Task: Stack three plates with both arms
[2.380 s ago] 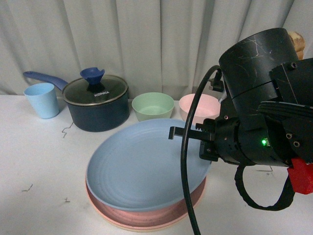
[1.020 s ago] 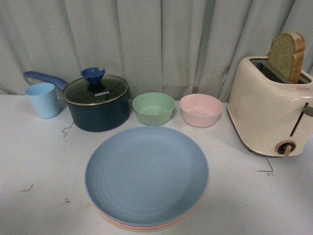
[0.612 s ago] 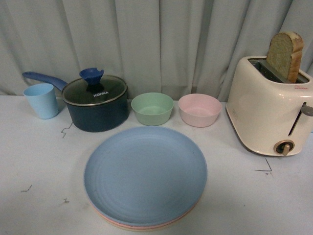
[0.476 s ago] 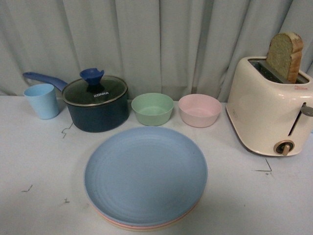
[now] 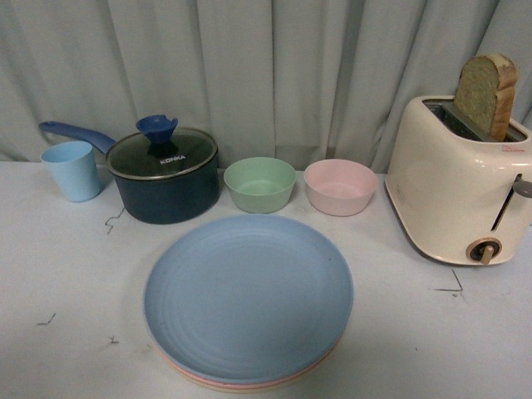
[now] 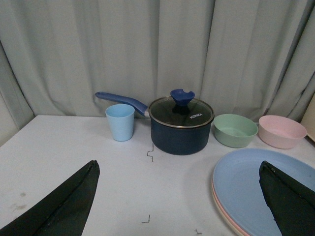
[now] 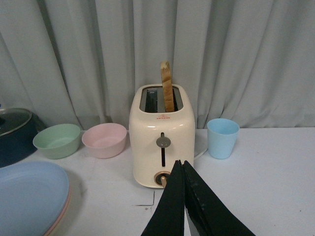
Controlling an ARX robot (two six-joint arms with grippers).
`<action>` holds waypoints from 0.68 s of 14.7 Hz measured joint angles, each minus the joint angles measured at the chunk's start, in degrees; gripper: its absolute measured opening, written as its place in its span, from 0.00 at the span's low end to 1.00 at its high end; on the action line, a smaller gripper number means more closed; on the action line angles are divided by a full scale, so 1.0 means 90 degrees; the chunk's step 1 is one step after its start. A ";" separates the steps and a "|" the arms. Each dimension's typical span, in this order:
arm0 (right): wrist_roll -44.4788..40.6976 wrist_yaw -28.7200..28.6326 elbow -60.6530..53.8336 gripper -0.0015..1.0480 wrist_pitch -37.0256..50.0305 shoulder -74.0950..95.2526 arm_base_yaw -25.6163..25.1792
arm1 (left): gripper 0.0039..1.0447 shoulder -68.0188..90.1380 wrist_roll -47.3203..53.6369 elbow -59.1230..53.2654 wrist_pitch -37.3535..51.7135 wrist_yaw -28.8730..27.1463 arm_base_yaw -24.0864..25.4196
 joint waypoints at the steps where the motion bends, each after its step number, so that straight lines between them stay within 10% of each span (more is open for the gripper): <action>1: 0.0000 0.0000 0.0000 0.02 -0.0214 -0.0226 0.0000 | 0.94 0.0000 0.0000 0.0000 0.0000 0.0000 0.0000; 10: 0.0000 0.0000 0.0000 0.02 -0.1498 -0.1508 0.0000 | 0.94 0.0000 0.0000 0.0000 0.0000 0.0000 0.0000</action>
